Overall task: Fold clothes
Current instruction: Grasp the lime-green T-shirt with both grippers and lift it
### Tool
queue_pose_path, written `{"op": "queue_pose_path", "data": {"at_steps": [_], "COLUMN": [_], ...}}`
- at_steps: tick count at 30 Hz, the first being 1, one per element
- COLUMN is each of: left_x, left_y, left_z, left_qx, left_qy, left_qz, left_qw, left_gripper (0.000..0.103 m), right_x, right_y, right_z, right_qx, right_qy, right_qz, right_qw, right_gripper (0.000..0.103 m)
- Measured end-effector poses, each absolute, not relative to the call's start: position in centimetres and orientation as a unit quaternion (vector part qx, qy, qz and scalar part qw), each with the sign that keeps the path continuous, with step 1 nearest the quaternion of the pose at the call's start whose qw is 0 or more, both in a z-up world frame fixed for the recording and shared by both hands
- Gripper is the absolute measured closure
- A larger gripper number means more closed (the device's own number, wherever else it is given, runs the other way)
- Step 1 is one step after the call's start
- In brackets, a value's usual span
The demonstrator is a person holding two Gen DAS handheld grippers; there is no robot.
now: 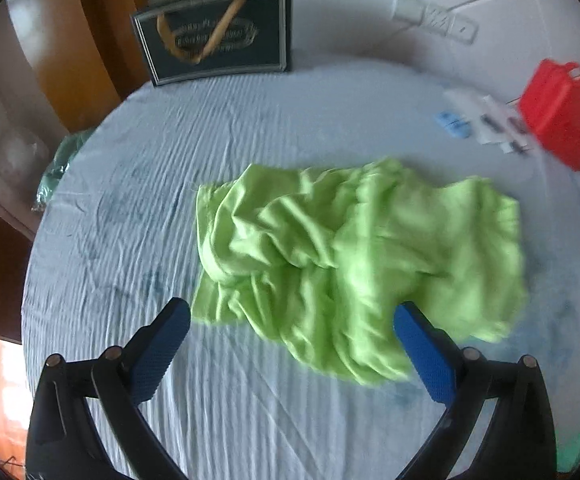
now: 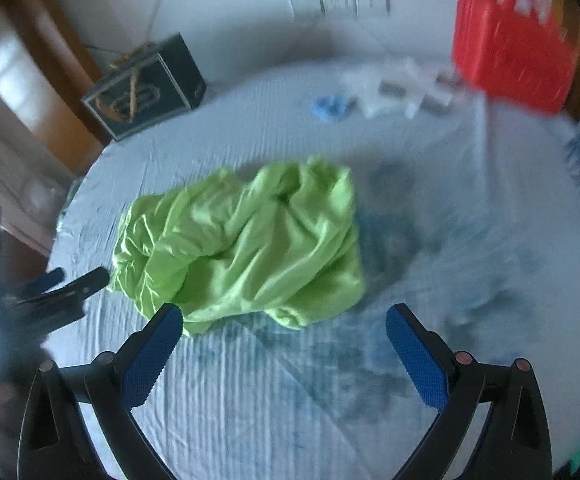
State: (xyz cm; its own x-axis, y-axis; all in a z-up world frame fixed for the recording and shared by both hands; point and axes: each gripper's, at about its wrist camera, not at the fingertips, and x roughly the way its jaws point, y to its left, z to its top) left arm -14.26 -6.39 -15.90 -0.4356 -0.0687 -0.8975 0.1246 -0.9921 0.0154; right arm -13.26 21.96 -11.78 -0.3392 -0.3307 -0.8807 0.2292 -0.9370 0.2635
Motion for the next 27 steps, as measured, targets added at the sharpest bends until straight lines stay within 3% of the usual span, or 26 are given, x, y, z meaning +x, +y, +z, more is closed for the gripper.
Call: {"op": "queue_pose_path", "data": {"at_steps": [7, 8, 10, 12, 18, 20, 22, 24, 27], "left_x": [-18.2, -18.5, -18.6, -18.6, -18.7, -18.1, -17.5, -16.9, -15.7], "left_y": [-6.0, -5.9, -5.9, -6.0, -6.2, -6.1, -5.9, -5.8, -6.2], "left_z": [-21.3, -22.2, -23.4, -23.8, -23.9, -23.4, -22.4, -21.3, -18.0], "left_qx": [0.557, 0.567, 0.577, 0.577, 0.586, 0.579, 0.575, 0.576, 0.555], "left_qy": [0.009, 0.008, 0.010, 0.016, 0.013, 0.006, 0.002, 0.000, 0.022], "left_qz": [-0.829, -0.823, -0.815, -0.815, -0.809, -0.814, -0.818, -0.817, -0.831], "left_qw": [0.045, 0.045, 0.052, 0.056, 0.042, 0.033, 0.021, 0.018, -0.003], "left_gripper": [0.000, 0.000, 0.000, 0.000, 0.001, 0.018, 0.065, 0.091, 0.093], "right_x": [-17.6, -18.0, -18.7, -19.1, -20.1, -20.2, -20.1, -19.9, -19.6], "right_y": [21.0, 20.9, 20.7, 20.5, 19.4, 18.9, 18.4, 18.4, 20.1], "right_z": [-18.1, -18.5, -19.0, -19.4, -21.2, -22.0, -21.7, -20.6, -18.1], "right_qx": [0.597, 0.598, 0.601, 0.606, 0.623, 0.633, 0.627, 0.619, 0.591], "right_qy": [-0.030, -0.026, -0.024, -0.024, -0.012, -0.005, 0.015, 0.022, 0.023], "right_qz": [-0.789, -0.790, -0.787, -0.784, -0.770, -0.761, -0.764, -0.768, -0.790], "right_qw": [0.139, 0.136, 0.136, 0.137, 0.140, 0.145, 0.153, 0.163, 0.160], "right_gripper": [0.004, 0.008, 0.033, 0.050, 0.055, 0.061, 0.086, 0.095, 0.097]}}
